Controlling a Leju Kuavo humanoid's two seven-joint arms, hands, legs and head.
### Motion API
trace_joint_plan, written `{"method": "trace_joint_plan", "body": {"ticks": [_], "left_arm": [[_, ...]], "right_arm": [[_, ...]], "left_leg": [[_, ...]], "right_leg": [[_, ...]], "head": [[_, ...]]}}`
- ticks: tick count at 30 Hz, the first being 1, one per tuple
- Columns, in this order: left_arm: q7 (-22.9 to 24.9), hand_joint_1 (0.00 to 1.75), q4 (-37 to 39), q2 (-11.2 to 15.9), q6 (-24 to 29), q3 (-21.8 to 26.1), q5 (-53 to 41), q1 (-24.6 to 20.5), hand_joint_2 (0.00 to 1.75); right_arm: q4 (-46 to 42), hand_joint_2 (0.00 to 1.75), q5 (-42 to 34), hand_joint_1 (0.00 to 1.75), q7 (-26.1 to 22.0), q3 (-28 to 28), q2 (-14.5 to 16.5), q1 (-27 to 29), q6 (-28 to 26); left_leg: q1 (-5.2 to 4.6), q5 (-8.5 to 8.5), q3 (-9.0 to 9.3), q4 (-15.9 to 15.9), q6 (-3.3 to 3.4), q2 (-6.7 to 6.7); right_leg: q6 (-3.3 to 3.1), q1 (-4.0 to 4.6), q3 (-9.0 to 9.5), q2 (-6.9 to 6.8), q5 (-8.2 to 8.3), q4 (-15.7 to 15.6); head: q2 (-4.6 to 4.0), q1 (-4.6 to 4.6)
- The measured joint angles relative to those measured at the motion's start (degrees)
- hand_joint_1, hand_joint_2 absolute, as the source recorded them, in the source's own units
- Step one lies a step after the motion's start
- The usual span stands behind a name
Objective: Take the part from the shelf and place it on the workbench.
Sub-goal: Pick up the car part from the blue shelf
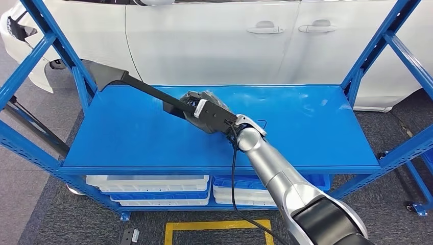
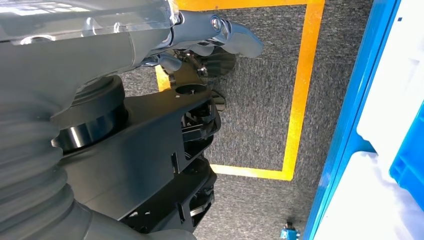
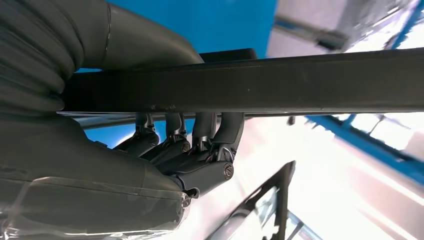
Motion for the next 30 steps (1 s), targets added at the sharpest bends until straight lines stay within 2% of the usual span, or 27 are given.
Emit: {"method": "trace_joint_plan", "body": {"ticks": [7, 13, 21, 30], "left_arm": [[0.0, 0.0, 0.0, 0.0, 0.1, 0.0, 0.1, 0.0, 1.75], [0.0, 0.0, 0.0, 0.0, 0.1, 0.1, 0.3, 0.0, 1.75], [0.0, 0.0, 0.0, 0.0, 0.2, 0.1, 0.2, 0.3, 1.75], [0.1, 0.0, 0.0, 0.0, 0.3, 0.2, 0.3, 0.4, 1.75]], "right_arm": [[-2.3, 1.75, -3.9, 1.75, -0.9, 0.0, 0.0, 1.5, 4.7], [-4.5, 1.75, -11.0, 1.75, -2.1, 1.3, 0.2, 3.4, 11.9], [-10.2, 1.75, -22.4, 1.75, 0.4, 5.1, 1.0, 7.3, 19.9], [-13.1, 1.75, -26.5, 1.75, 2.0, 9.7, 1.9, 11.1, 23.3]], "left_leg": [[0.0, 0.0, 0.03, 0.0, 0.0, 0.0], [0.0, -0.01, 0.05, 0.0, -0.02, 0.01], [0.0, -0.03, -0.02, 0.0, -0.04, -0.01], [0.01, -0.03, -0.28, 0.0, -0.05, -0.05]], "right_leg": [[-0.01, 0.01, 0.03, 0.0, 0.0, 0.0], [-0.02, 0.01, 0.06, 0.01, -0.02, 0.0], [-0.07, 0.02, -0.01, -0.01, -0.05, 0.0], [-0.08, 0.02, -0.22, -0.09, -0.08, 0.0]], "head": [[0.0, 0.0], [0.0, 0.0], [0.0, -0.01], [0.0, -0.01]]}}
